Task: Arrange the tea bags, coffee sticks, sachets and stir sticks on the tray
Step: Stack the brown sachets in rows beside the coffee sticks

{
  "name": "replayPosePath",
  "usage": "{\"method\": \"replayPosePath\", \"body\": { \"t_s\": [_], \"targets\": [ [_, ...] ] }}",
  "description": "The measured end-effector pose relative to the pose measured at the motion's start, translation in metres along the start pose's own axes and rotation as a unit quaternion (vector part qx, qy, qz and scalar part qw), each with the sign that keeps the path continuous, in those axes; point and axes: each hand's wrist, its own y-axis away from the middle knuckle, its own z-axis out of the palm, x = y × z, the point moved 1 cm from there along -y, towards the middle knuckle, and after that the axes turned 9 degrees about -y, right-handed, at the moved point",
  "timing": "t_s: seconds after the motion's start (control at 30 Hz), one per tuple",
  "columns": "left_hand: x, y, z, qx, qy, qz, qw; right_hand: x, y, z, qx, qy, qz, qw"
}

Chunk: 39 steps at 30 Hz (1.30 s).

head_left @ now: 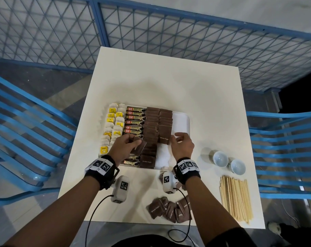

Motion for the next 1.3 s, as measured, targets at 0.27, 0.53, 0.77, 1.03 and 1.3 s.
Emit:
{"method": "replayPosePath", "body": {
  "t_s": [0.27,0.53,0.77,1.03,1.3],
  "targets": [
    [0.005,0.002,0.005,0.013,0.020,0.020,1.000,-0.027,0.030,0.032,-0.284,0.016,-0.123,0.951],
    [0.007,0.010,0.009,0.032,0.038,0.027,0.998,-0.024,0.024,0.031,-0.246,-0.005,-0.143,0.959],
    [0.014,0.021,0.013,0.036,0.088,0.033,0.995,-0.023,0.029,0.028,-0.239,-0.014,-0.110,0.965],
    [0.007,0.018,0.019,0.043,0.052,0.037,0.997,-0.013,0.024,0.020,-0.246,-0.012,-0.102,0.964],
    [-0.004,0.009,0.029,0.060,-0.015,0.054,0.997,-0.013,0.027,0.010,-0.177,-0.088,-0.065,0.978]
  ]
}}
